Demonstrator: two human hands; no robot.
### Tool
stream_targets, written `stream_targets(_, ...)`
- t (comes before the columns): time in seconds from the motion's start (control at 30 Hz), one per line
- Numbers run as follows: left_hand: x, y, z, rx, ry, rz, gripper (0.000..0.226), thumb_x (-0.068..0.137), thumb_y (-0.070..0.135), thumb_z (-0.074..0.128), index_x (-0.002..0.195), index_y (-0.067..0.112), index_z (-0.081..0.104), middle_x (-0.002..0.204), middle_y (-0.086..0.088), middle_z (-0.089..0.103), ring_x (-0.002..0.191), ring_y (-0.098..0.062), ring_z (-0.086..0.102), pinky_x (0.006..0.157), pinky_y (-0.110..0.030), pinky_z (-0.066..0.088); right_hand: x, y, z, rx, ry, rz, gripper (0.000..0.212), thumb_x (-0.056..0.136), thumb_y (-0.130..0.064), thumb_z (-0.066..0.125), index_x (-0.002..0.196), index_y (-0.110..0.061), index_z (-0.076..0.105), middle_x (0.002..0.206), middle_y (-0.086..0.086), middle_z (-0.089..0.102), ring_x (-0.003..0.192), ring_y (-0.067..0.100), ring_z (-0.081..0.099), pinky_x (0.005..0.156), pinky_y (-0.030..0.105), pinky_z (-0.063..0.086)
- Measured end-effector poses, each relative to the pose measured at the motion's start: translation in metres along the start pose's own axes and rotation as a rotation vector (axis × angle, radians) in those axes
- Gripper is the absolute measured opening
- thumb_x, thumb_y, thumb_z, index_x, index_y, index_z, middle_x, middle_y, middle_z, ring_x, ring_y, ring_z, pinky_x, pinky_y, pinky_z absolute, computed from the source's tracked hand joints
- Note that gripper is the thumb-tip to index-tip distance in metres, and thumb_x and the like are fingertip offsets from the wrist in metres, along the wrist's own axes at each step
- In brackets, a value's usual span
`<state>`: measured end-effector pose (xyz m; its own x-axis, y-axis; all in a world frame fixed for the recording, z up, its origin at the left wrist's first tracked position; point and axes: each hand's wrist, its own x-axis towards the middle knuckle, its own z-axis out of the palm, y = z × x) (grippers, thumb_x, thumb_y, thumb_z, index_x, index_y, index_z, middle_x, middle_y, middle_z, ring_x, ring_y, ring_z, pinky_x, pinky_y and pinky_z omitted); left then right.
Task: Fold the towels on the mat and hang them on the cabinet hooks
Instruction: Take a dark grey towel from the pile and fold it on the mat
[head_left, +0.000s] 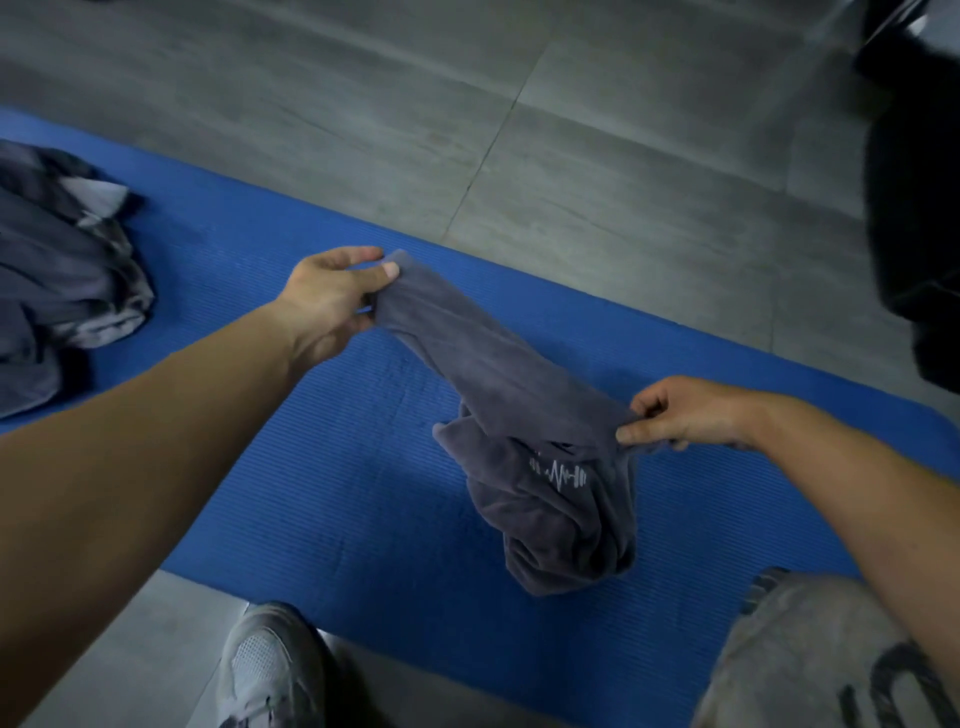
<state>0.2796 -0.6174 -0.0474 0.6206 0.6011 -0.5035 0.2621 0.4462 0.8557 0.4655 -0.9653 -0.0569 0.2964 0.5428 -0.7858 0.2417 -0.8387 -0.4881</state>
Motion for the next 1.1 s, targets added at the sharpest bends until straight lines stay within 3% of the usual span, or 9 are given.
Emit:
stream_targets(0.17, 0.005, -0.004, -0.017, -0.071, 0.079, 0.006, 0.014, 0.097, 0.007, 0.063, 0.11, 0.006, 0.07, 0.107, -0.013, 0.074, 0.105, -0.026, 0.071, 0.08, -0.039, 0.062, 0.03, -0.013, 0.008, -0.111, 0.102, -0.082, 0.031, 0.075, -0.044, 0.084, 0.098, -0.028, 0.07, 0.102, -0.016, 0.07, 0.1, 0.007, 0.061, 0.093, 0.03, 0.046)
stream_targets(0.37, 0.01, -0.011, -0.039, -0.183, 0.192, -0.047, 0.007, 0.103, 0.014, 0.056, 0.109, 0.013, 0.06, 0.116, -0.013, 0.071, 0.103, -0.025, 0.071, 0.066, -0.036, 0.062, 0.045, -0.023, 0.025, 0.124, -0.012, -0.027, 0.03, 0.083, -0.003, 0.078, 0.103, -0.014, 0.06, 0.095, 0.01, 0.062, 0.084, 0.02, 0.064, 0.075, 0.036, 0.06)
stream_targets(0.5, 0.008, -0.018, -0.05, -0.155, 0.176, -0.029, 0.01, 0.104, 0.013, 0.054, 0.095, 0.013, 0.058, 0.096, -0.009, 0.07, 0.085, -0.022, 0.071, 0.063, -0.033, 0.059, 0.056, -0.025, 0.023, 0.02, 0.09, 0.034, 0.032, 0.084, -0.004, 0.077, 0.106, -0.021, 0.062, 0.1, 0.005, 0.07, 0.087, 0.018, 0.066, 0.069, 0.03, 0.057)
stream_targets(0.6, 0.007, -0.018, -0.057, -0.16, 0.217, 0.011, 0.01, 0.102, 0.011, 0.056, 0.093, 0.015, 0.056, 0.091, -0.007, 0.068, 0.083, -0.02, 0.069, 0.072, -0.039, 0.062, 0.06, -0.028, 0.017, -0.01, 0.201, 0.06, 0.01, 0.087, -0.013, 0.076, 0.093, -0.015, 0.068, 0.092, 0.005, 0.07, 0.083, 0.016, 0.067, 0.072, 0.032, 0.06)
stream_targets(0.67, 0.005, -0.016, -0.064, -0.159, 0.273, 0.027, 0.012, 0.102, 0.011, 0.055, 0.092, 0.018, 0.054, 0.093, -0.005, 0.066, 0.085, -0.02, 0.066, 0.078, -0.041, 0.062, 0.061, -0.032, 0.018, 0.187, 0.295, 0.034, 0.013, 0.089, -0.019, 0.075, 0.094, -0.009, 0.069, 0.094, 0.007, 0.069, 0.088, 0.017, 0.068, 0.07, 0.032, 0.061)
stream_targets(0.8, 0.003, -0.021, -0.086, 0.071, 0.405, 0.074, 0.016, 0.104, 0.024, 0.05, 0.089, 0.025, 0.043, 0.09, 0.002, 0.049, 0.087, -0.019, 0.047, 0.072, -0.038, 0.048, 0.06, -0.055, 0.016, 1.058, 0.372, -0.112, 0.006, 0.093, -0.017, 0.069, 0.089, -0.015, 0.065, 0.093, 0.005, 0.068, 0.095, 0.019, 0.063, 0.069, 0.037, 0.062)
stream_targets(0.9, -0.006, -0.021, -0.103, 0.262, 0.409, 0.074, 0.02, 0.104, 0.037, 0.049, 0.088, 0.027, 0.041, 0.088, 0.002, 0.045, 0.083, -0.019, 0.043, 0.067, -0.038, 0.043, 0.064, -0.072, 0.01, 1.292, 0.346, -0.175, 0.015, 0.095, -0.019, 0.065, 0.082, -0.02, 0.057, 0.084, 0.001, 0.061, 0.084, 0.015, 0.059, 0.074, 0.042, 0.061)
stream_targets(1.0, -0.022, -0.021, -0.127, 0.357, 0.43, 0.087, 0.022, 0.101, 0.04, 0.05, 0.087, 0.027, 0.041, 0.083, 0.001, 0.045, 0.08, -0.023, 0.043, 0.059, -0.035, 0.042, 0.064, -0.084, 0.017, 0.999, 0.474, -0.201, 0.011, 0.097, -0.024, 0.064, 0.086, -0.023, 0.062, 0.087, -0.001, 0.065, 0.082, 0.016, 0.063, 0.062, 0.034, 0.06)
stream_targets(1.1, -0.044, -0.032, -0.151, 0.296, 0.511, 0.1, 0.021, 0.098, 0.042, 0.051, 0.085, 0.03, 0.04, 0.083, 0.002, 0.044, 0.082, -0.022, 0.042, 0.065, -0.039, 0.04, 0.063, -0.089, 0.012, 0.641, 0.678, -0.251, 0.006, 0.09, -0.031, 0.073, 0.09, -0.027, 0.069, 0.087, -0.006, 0.069, 0.073, 0.011, 0.063, 0.052, 0.026, 0.049)
